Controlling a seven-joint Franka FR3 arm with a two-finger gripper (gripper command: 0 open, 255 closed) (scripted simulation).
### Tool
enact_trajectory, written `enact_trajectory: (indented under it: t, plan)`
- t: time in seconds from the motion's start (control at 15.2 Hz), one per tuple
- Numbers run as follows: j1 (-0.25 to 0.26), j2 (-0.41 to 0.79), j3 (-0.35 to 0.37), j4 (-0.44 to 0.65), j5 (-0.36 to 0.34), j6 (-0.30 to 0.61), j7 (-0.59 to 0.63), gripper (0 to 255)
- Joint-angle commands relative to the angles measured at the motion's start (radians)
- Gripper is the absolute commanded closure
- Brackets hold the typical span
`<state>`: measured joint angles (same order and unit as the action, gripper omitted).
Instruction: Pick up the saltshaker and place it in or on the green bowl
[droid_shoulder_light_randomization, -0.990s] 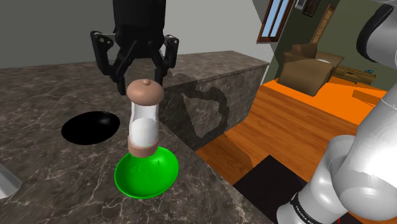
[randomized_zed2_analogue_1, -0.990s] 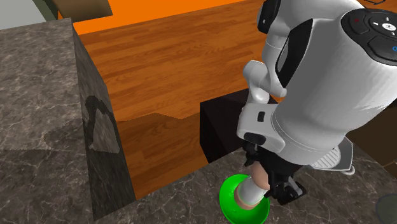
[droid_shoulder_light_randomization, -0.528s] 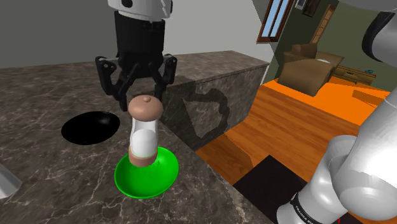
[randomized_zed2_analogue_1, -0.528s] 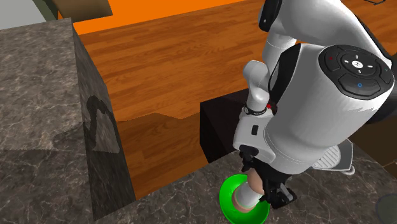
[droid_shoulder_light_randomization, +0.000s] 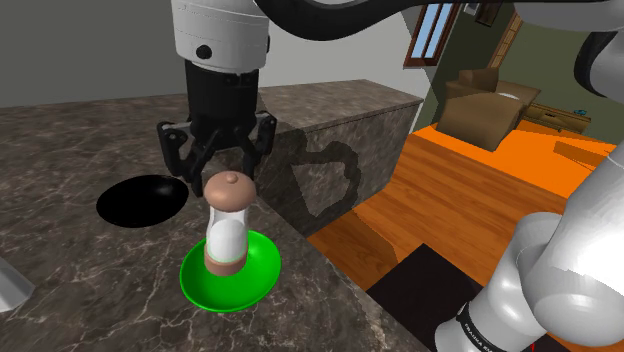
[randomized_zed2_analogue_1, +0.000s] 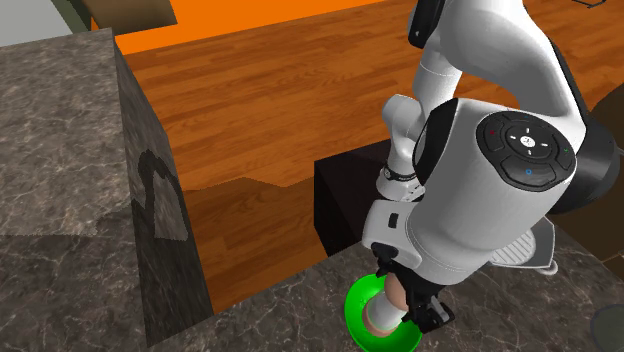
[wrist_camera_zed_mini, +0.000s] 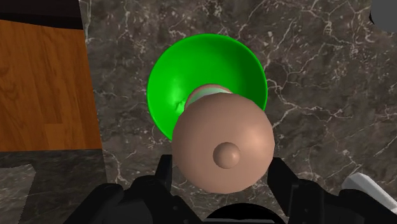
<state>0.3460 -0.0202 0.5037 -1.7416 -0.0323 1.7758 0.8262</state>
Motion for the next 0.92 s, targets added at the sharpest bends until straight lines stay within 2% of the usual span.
enact_trajectory:
  t: [0.0, 0.26, 0.33, 0.66, 0.86]
  plan:
    - [0.000, 0.000, 0.000, -0.001, 0.000, 0.002, 0.000, 255]
    - [0.000, 0.000, 0.000, -0.001, 0.000, 0.002, 0.000, 255]
    - [0.000, 0.000, 0.000, -0.001, 0.000, 0.002, 0.000, 0]
    - [0.000, 0.000, 0.000, -0.001, 0.000, 0.002, 0.000, 0]
    - [0.003, 0.009, 0.003, 0.109, -0.004, -0.101, 0.002, 0]
